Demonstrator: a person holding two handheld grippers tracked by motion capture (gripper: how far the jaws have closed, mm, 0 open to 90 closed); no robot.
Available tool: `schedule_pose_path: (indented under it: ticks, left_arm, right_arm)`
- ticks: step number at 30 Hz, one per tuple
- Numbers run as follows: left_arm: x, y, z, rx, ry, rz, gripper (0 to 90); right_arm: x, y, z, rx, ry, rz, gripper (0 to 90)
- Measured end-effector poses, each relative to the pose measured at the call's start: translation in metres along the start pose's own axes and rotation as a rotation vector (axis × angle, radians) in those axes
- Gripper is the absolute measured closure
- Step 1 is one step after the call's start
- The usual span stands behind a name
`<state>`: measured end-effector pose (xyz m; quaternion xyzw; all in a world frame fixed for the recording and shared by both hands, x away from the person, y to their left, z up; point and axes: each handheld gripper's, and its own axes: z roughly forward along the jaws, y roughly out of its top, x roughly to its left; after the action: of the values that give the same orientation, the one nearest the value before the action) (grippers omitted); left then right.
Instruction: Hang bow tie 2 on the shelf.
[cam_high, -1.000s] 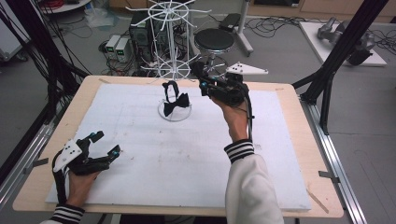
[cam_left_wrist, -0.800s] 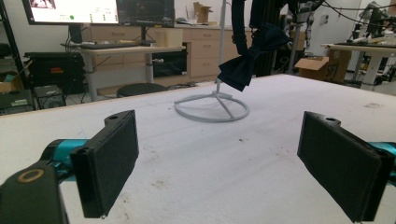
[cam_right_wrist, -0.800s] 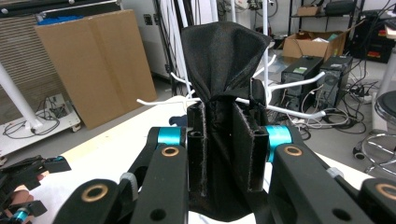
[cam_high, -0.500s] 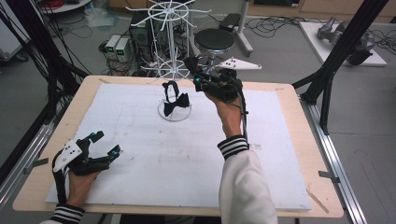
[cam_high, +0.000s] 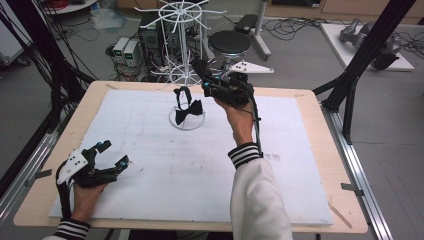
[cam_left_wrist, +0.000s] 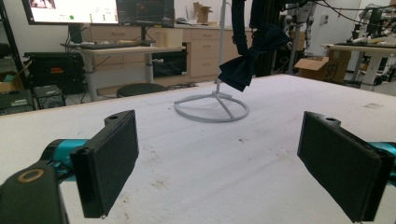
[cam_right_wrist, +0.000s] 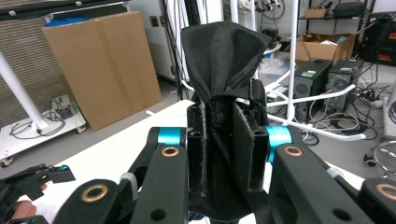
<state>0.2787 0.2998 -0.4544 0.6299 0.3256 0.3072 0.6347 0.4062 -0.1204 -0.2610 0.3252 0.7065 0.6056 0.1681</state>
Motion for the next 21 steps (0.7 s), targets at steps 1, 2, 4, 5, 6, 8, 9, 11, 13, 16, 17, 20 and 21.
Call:
schedule_pose_path:
  ticks: [1, 2, 4, 5, 6, 8, 9, 11, 13, 16, 17, 20, 21]
  left_arm:
    - [0.000, 0.000, 0.000, 0.002, 0.000, 0.000, 12.9]
    - [0.000, 0.000, 0.000, 0.001, 0.001, 0.000, 12.9]
    - [0.000, 0.000, 0.000, 0.001, 0.000, 0.000, 12.9]
    - [0.000, 0.000, 0.000, 0.001, 0.000, 0.001, 12.9]
    - [0.000, 0.000, 0.000, 0.001, -0.001, 0.001, 12.9]
    - [0.000, 0.000, 0.000, 0.001, 0.000, 0.000, 12.9]
    - [0.000, 0.000, 0.000, 0.001, 0.000, 0.000, 12.9]
    - [0.000, 0.000, 0.000, 0.000, -0.001, 0.001, 12.9]
    - [0.000, 0.000, 0.000, 0.002, 0.000, 0.000, 12.9]
    - [0.000, 0.000, 0.000, 0.001, 0.000, 0.000, 12.9]
    - [0.000, 0.000, 0.000, 0.001, 0.000, 0.000, 12.9]
    - [0.000, 0.000, 0.000, 0.001, 0.000, 0.000, 12.9]
    - [0.000, 0.000, 0.000, 0.001, 0.000, 0.000, 12.9]
  right_arm:
    - [0.000, 0.000, 0.001, 0.001, -0.002, -0.001, 76.4]
    - [0.001, 0.000, 0.002, 0.001, 0.000, -0.003, 76.4]
    - [0.001, 0.000, 0.004, 0.002, 0.002, -0.006, 76.4]
    - [0.002, 0.000, 0.005, 0.001, 0.004, -0.004, 76.4]
    - [0.002, -0.001, 0.006, 0.003, 0.003, -0.006, 76.4]
    - [0.002, -0.001, 0.007, 0.004, 0.007, -0.003, 76.4]
    - [0.002, -0.001, 0.007, 0.004, 0.008, -0.006, 76.4]
    - [0.003, -0.001, 0.009, 0.005, 0.009, -0.004, 76.3]
    - [0.003, -0.002, 0.010, 0.008, 0.006, -0.004, 76.3]
    - [0.003, -0.002, 0.012, 0.008, 0.005, -0.001, 76.3]
    - [0.003, -0.003, 0.012, 0.011, 0.000, -0.003, 76.3]
    - [0.005, -0.004, 0.015, 0.019, -0.008, -0.011, 76.3]
    - [0.005, -0.004, 0.016, 0.020, -0.012, -0.018, 76.3]
